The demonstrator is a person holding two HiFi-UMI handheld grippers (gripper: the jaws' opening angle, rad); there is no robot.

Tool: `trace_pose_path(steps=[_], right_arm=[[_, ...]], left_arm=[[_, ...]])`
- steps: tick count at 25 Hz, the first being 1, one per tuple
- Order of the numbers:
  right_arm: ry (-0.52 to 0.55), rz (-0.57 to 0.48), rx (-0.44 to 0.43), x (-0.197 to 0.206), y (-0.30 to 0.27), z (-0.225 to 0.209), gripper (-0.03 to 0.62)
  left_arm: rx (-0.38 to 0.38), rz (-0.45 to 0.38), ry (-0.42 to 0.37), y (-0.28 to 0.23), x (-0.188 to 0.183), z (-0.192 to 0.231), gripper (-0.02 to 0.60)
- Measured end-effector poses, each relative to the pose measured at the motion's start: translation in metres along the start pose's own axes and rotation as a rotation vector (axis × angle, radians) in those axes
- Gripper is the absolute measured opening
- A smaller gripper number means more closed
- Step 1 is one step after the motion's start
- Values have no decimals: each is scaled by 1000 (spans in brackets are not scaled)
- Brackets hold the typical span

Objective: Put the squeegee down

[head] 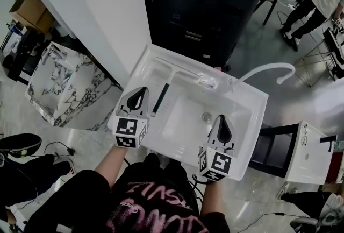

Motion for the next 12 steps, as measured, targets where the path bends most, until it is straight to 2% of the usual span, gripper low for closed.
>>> trace_pose_path(steps=[12], right_arm=[[21, -105, 3, -41, 10, 1, 20]], left_arm=[[59, -72, -19, 6, -38, -10, 11]])
Point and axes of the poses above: the fingertips, and each gripper's own axes: y backward along the fingers, z to its left, x out of its underside, the point moved 3 cm from there along y, backward along the fingers, and after that the axes turned 2 degrees about -x, right-handed, at the moved point
